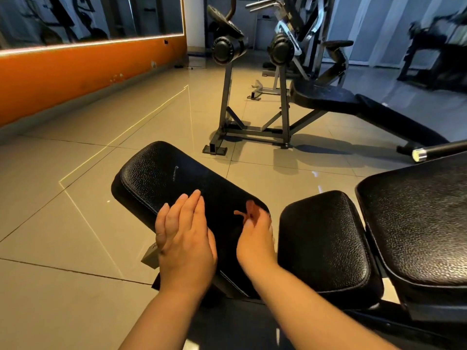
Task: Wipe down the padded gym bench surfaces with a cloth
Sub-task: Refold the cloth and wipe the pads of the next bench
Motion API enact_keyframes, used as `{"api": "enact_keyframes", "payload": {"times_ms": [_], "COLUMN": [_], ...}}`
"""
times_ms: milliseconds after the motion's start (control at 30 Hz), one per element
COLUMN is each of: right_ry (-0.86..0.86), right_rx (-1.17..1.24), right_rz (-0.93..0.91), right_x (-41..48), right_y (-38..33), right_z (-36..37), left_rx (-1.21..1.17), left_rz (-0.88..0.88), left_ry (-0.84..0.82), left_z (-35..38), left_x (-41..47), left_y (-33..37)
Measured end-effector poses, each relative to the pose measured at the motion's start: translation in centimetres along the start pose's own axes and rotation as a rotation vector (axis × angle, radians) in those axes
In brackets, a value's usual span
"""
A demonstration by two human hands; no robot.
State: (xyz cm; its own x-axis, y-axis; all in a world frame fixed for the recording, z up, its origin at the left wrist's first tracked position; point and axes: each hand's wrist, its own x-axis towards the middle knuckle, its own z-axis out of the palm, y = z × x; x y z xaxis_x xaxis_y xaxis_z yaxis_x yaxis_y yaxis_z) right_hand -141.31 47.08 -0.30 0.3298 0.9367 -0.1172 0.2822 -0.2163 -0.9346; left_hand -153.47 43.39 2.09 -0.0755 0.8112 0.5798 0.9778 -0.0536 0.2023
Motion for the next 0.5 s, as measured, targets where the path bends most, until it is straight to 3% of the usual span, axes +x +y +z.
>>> {"api": "enact_keyframes", "payload": {"times_ms": [133, 300, 500], "right_ry": [-0.009, -0.004, 0.006], "right_rx": [0.001, 0.037, -0.024], "right_rz": [0.111, 0.017, 0.094], "right_x": [4.6, -3.5, 3.6], "right_y": [-1.4, 1.6, -1.3], "right_z": [0.1, -0.7, -0.1], "left_rx": [-0.01, -0.018, -0.01], "left_rz": [-0.002, -0.028, -0.013], "left_ry": [0.003, 0.004, 0.025], "left_z": [-0.2, 0.1, 0.1], "left_x": [0.0, 0.0, 0.0], "left_y": [0.0, 0.3, 0.2]}}
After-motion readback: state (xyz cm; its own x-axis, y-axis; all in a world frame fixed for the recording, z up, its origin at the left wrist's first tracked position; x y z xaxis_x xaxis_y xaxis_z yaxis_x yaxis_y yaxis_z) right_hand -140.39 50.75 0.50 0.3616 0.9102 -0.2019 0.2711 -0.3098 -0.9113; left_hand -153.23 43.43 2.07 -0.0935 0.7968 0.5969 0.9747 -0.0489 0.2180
